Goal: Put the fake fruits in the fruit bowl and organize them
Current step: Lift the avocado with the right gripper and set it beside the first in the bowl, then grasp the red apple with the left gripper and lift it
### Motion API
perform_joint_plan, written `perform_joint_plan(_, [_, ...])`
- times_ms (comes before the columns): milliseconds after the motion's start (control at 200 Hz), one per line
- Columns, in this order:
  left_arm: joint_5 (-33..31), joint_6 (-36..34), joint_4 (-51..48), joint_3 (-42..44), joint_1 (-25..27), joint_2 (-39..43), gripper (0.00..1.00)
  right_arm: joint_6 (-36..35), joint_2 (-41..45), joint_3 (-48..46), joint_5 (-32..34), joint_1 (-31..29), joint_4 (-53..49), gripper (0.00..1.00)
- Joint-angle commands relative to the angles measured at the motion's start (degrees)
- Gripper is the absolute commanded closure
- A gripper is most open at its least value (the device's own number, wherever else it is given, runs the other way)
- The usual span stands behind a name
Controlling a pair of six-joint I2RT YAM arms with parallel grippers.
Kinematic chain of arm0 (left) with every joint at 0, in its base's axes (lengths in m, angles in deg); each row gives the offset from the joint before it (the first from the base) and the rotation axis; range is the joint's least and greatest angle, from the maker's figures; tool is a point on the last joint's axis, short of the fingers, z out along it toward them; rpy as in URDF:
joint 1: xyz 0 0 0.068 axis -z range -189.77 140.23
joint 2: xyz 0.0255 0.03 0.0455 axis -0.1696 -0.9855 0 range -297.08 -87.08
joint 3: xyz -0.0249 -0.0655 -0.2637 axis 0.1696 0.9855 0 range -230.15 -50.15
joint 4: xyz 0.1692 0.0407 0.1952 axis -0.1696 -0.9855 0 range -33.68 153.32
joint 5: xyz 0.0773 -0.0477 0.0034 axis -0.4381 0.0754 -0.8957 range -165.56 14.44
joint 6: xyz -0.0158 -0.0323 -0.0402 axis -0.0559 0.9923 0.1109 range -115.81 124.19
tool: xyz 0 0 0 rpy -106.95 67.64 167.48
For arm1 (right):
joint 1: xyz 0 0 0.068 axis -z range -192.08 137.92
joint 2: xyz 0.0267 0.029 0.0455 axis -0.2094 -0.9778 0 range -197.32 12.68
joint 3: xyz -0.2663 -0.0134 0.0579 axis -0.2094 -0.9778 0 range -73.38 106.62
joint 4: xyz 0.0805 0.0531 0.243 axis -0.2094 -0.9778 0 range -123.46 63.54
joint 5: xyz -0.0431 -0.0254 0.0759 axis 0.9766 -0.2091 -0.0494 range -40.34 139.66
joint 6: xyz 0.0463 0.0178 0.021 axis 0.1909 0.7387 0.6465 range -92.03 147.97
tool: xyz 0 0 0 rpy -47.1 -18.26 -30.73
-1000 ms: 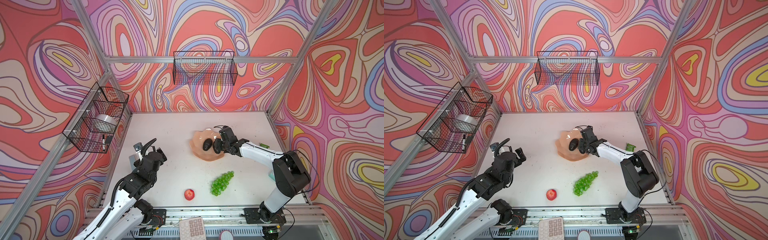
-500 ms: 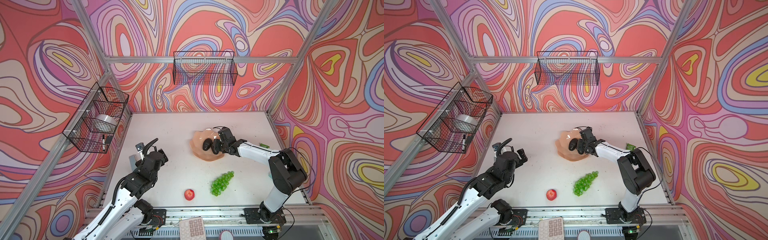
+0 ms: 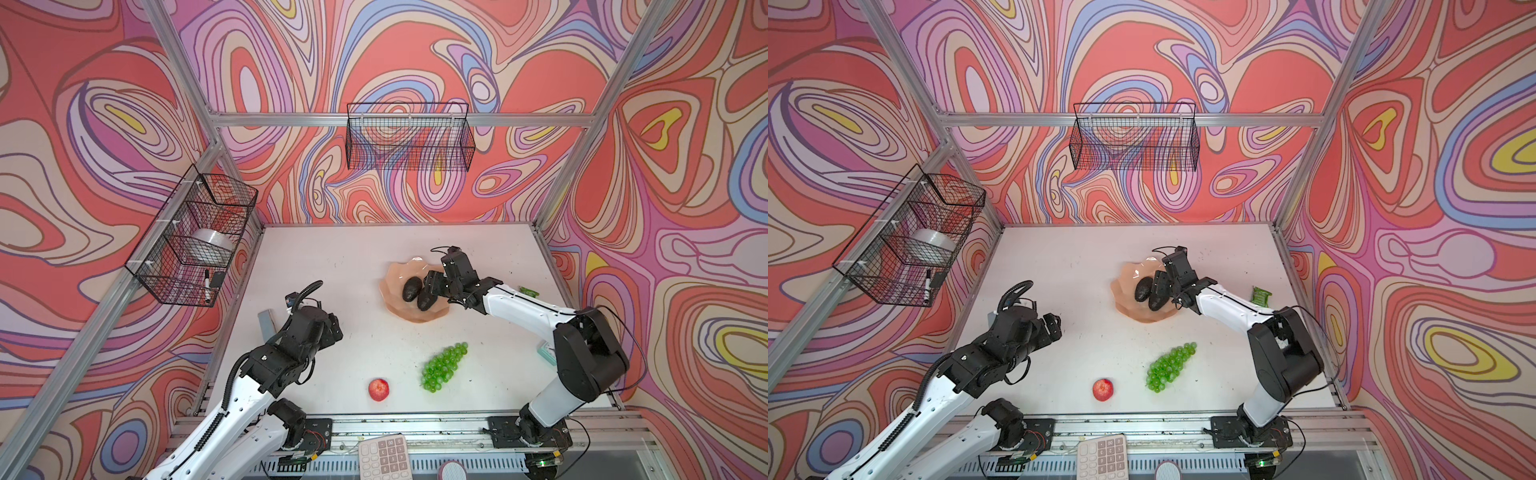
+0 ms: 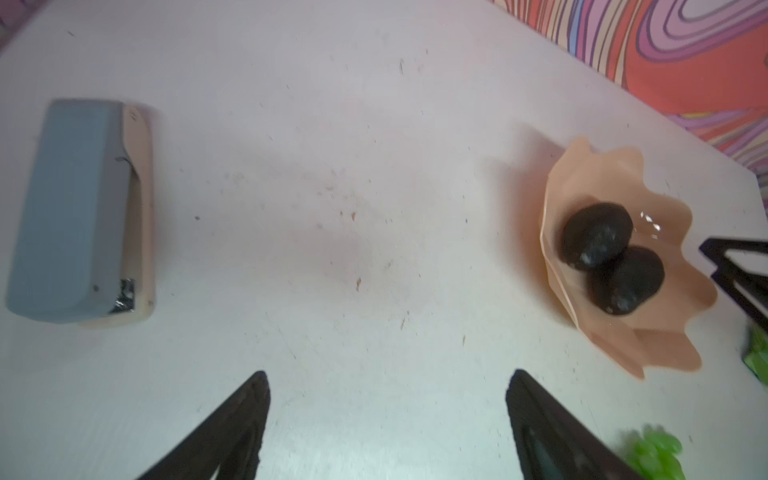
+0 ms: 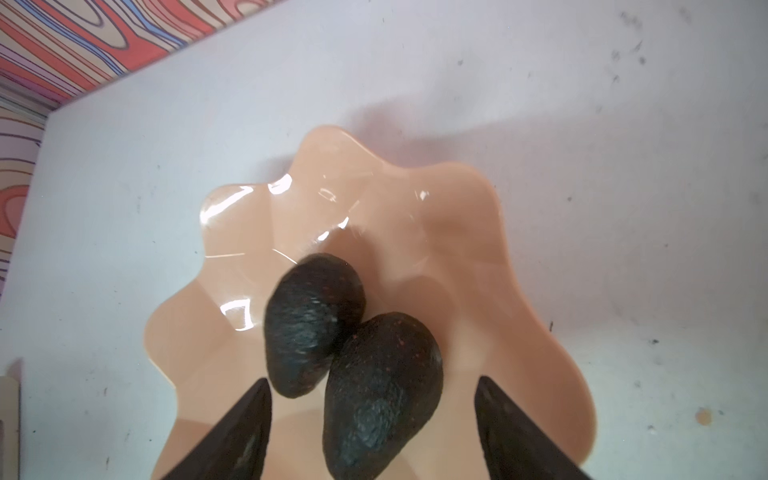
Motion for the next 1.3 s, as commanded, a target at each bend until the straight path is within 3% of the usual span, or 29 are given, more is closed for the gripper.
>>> perform_joint_plan(0, [12.51, 2.43, -5.07, 0.67, 1.86, -0.34, 0.16, -3.04, 4.69, 1.44, 2.72, -0.14, 0.93, 0.17])
perform_joint_plan(210, [10.72, 9.54, -4.78, 0.17, 20.42, -3.93, 0.16, -5.50, 9.53, -1.41, 5.44, -0.13, 3.94, 0.09])
perform_joint_plan(401, [5.30, 12.43, -7.99, -5.80, 36.40, -18.04, 0.15, -5.59, 10.88, -3.91, 7.00, -0.09, 4.54, 0.07])
perform_joint_plan(511, [3.93, 13.12, -8.38, -9.47, 41.84, -26.70, 0.13, -5.75, 11.50, -5.16, 6.43, -0.12, 5.08, 0.07])
perform_joint_plan(746, [5.52, 13.48, -6.10, -13.11, 43.75, -38.65, 0.12, -5.67, 13.33, -6.72, 6.89, -0.09, 5.32, 0.07])
perform_joint_plan(1081, [5.52, 17.27, -4.22, -7.65, 43.27, -38.40, 0.12, -5.42, 14.53, -8.14, 7.44, -0.06, 5.41, 0.06])
perform_joint_plan(1297, [7.45, 18.44, -2.78, -5.59, 42.33, -40.64, 0.25, -5.59, 14.97, -7.83, 7.55, -0.10, 5.09, 0.06])
